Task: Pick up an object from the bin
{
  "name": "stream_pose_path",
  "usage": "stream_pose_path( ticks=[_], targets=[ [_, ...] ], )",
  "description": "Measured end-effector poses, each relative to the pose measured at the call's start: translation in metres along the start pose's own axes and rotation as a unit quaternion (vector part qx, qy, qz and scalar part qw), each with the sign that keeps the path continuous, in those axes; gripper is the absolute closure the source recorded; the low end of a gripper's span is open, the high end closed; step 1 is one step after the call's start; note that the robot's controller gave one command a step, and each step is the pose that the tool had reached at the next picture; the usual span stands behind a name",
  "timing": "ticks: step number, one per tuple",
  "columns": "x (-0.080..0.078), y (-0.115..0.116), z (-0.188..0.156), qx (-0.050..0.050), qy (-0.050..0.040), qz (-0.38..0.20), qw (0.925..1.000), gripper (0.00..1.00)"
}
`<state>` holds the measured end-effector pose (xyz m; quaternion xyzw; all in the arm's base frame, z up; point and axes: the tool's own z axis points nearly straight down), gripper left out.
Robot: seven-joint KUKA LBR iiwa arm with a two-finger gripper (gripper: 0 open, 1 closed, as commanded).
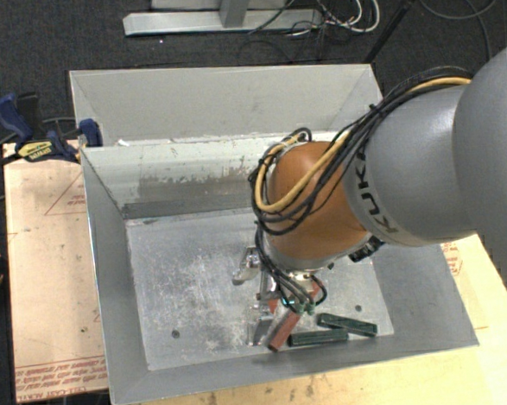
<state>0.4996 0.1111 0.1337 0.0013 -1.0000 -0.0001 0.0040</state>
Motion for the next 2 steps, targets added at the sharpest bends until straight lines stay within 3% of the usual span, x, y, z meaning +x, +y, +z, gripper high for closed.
stream_pose_path(
  ticks=[1, 2],
  targets=[
    [-0.002, 0.0, -0.004, 0.0, -0.0034, 0.001, 1.0, 0.0],
    [0.011, -0.054, 0.055, -0.001, -0.006, -0.08, 0.9968, 1.0]
  ],
)
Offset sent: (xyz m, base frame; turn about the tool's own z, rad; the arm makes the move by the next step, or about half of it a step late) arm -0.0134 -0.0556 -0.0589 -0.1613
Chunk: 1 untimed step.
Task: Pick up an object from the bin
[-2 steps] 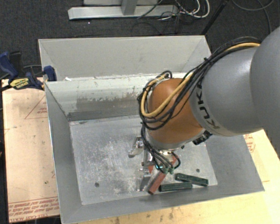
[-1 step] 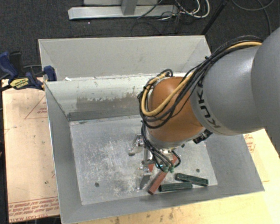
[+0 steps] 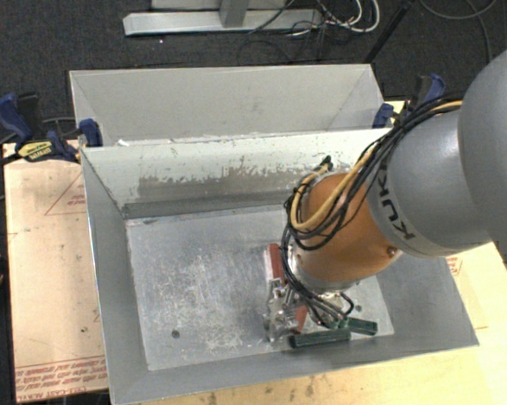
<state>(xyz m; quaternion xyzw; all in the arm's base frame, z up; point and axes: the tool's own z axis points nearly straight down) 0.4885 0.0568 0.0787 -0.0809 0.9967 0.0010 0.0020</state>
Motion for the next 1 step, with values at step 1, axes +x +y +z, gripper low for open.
stream_pose_path(
  ticks=[1],
  targets=[
    [-0.0003, -0.0003, 0.0011, 0.0, -0.0024, 0.0, 1.0, 0.0]
  ],
)
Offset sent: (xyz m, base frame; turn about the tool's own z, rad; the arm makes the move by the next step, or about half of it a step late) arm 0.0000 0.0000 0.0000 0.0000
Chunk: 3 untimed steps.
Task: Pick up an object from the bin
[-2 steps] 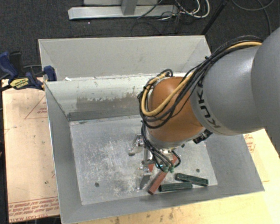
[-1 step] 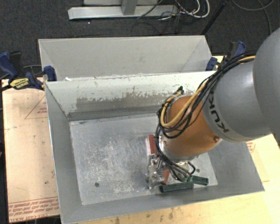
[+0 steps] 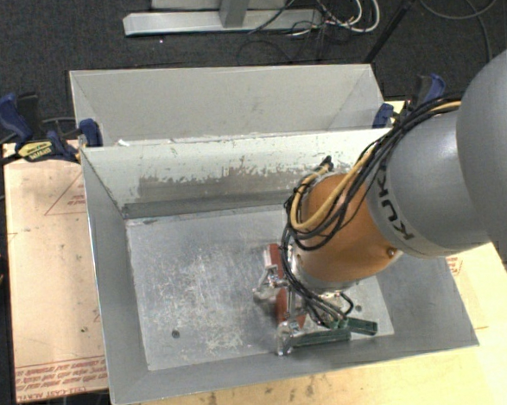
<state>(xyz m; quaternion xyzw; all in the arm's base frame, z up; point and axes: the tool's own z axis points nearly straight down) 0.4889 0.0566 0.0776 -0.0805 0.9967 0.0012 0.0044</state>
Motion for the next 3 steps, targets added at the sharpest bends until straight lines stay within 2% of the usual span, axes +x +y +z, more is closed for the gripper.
stream_pose_path(
  ticks=[2, 3],
  targets=[
    [0.0, -0.001, 0.0, 0.0, 0.0001, -0.003, 1.0, 0.0],
    [-0.017, -0.008, -0.018, 0.0, 0.0041, -0.139, 0.9903, 0.0]
  ],
)
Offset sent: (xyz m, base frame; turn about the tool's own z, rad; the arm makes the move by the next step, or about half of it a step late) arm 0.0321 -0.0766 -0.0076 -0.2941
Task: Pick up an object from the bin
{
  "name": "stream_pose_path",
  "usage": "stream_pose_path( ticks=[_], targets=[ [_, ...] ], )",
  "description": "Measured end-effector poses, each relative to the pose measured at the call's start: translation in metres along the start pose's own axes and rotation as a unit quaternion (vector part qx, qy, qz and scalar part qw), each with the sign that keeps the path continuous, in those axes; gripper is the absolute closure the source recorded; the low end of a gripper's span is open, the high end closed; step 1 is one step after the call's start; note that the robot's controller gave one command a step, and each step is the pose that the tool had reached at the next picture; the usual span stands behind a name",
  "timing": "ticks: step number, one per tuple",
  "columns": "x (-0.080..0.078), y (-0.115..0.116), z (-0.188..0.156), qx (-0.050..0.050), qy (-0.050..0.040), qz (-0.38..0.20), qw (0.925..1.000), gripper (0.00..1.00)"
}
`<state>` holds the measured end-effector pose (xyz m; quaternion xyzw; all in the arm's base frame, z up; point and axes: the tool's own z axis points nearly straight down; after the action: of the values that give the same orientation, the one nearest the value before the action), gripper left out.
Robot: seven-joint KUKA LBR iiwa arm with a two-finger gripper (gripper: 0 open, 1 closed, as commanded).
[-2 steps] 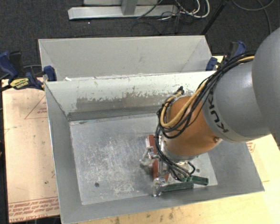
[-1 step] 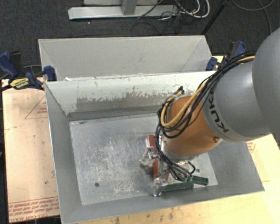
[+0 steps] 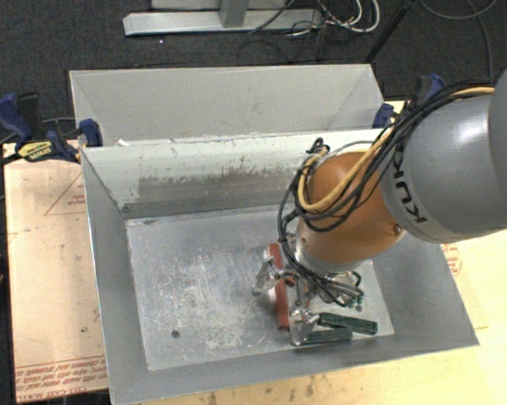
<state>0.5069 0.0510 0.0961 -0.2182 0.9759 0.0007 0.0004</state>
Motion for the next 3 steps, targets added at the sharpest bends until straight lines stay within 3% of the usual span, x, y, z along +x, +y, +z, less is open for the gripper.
stream_pose_path(
  ticks=[1, 2, 3],
  targets=[
    [0.0, -0.006, -0.004, 0.001, -0.0035, -0.042, 0.9991, 0.0],
    [-0.013, 0.009, 0.004, 0.002, 0.0014, -0.034, 0.9994, 0.0],
    [-0.009, -0.051, 0.013, 0.001, -0.0023, -0.229, 0.9735, 1.0]
  ],
)
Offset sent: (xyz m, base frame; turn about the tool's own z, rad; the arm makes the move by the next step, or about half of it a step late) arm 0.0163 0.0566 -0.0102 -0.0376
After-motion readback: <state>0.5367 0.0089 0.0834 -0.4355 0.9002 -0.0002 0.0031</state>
